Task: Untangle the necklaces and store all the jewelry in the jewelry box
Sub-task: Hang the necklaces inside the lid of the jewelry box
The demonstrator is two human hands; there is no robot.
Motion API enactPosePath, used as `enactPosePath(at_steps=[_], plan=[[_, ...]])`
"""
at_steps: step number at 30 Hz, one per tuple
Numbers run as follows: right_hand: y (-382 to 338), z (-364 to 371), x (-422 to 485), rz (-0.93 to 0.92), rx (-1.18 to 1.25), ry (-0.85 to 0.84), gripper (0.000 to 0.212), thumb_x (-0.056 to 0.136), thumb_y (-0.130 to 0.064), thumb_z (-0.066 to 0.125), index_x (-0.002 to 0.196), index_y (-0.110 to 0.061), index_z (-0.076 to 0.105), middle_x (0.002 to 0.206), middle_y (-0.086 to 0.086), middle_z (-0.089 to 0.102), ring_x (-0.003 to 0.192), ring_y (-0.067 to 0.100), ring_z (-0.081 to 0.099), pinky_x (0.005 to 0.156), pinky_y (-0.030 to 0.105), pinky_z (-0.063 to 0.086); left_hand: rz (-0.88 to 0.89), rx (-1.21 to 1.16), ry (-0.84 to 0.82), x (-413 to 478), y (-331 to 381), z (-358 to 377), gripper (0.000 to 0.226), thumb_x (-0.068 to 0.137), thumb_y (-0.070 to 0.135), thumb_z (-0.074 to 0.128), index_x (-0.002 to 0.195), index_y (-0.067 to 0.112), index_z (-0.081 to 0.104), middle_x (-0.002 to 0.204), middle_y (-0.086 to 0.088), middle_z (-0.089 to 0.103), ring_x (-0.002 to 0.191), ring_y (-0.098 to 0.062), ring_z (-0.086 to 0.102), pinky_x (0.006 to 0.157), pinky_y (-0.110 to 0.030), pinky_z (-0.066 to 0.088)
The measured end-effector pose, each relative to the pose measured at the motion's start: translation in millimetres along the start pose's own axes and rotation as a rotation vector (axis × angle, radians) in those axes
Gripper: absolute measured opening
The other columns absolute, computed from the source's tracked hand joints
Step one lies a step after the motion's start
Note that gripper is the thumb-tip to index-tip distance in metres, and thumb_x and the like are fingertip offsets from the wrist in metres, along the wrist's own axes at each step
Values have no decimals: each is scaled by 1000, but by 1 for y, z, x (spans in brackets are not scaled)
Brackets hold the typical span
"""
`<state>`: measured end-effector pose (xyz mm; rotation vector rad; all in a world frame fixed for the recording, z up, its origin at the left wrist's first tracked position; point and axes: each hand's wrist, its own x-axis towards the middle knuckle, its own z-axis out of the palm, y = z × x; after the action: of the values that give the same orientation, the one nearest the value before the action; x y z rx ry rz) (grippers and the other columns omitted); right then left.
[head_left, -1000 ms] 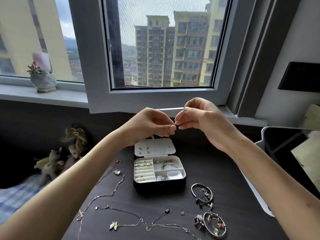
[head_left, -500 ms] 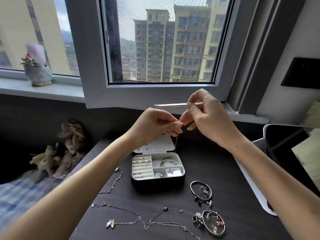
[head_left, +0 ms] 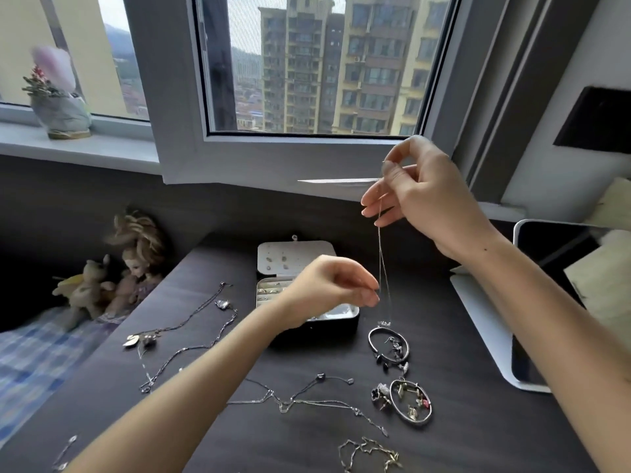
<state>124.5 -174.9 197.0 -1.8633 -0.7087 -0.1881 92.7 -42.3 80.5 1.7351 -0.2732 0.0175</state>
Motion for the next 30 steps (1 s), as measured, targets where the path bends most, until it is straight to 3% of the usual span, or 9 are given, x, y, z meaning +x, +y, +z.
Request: enactPosePath(at_steps=[5,10,15,18,21,24,26,30], plan=[[0,-6,-2,4,28,24,19,101,-10,38,85,-20,42,69,10,68,61,24,69,54,38,57,-28,-215,-72,-10,-9,13,13,83,-10,62,90,0,66,80,-11,71,77,-19,69,79,-31,56],[3,-12,-2,25,60,47,18,101,-9,38,86,-19,42,68,10,68,60,25,69,51,35,56,-35,-216,-63,-19,-8,10,17,72,-7,69,83,6,68,77,-9,68,74,-20,66,77,-26,52],[24,-21,-5,131,121,83,16,99,-6,38,87,-16,43,67,9,69,41,16,52,37,23,37,-73,-246,33,-26,6,-7,4,77,6,68,75,10,68,68,1,62,59,-11,57,61,-18,48],[40,-16,-13,209,141,-12,17,96,-2,37,84,-12,41,69,14,71,31,12,34,32,19,23,-15,-182,99,-25,23,-17,7,86,12,65,79,11,66,58,8,52,51,-7,41,51,-19,40],[46,-9,-25,304,260,-212,16,94,0,39,82,-10,42,71,22,69,31,9,27,32,17,16,3,-115,124,-24,37,-23,11,90,16,59,83,9,66,53,8,34,47,-6,26,43,-15,28],[49,-7,-33,344,337,-409,7,93,-10,50,86,-10,52,58,12,59,34,7,25,39,21,12,15,-10,125,-22,44,-24,12,90,19,60,85,10,68,52,8,32,47,-7,25,42,-15,25],[51,-5,-38,310,231,-459,11,87,-20,62,90,-10,62,53,2,50,41,7,30,41,19,15,9,33,149,-21,45,-24,13,91,20,60,87,10,67,50,9,34,47,-7,25,42,-15,26],[56,0,-43,281,43,-327,12,81,-22,72,71,-15,69,52,-11,53,49,0,42,45,11,29,-2,25,208,-20,43,-25,13,93,17,58,82,13,64,48,11,33,44,-7,25,41,-14,26]])
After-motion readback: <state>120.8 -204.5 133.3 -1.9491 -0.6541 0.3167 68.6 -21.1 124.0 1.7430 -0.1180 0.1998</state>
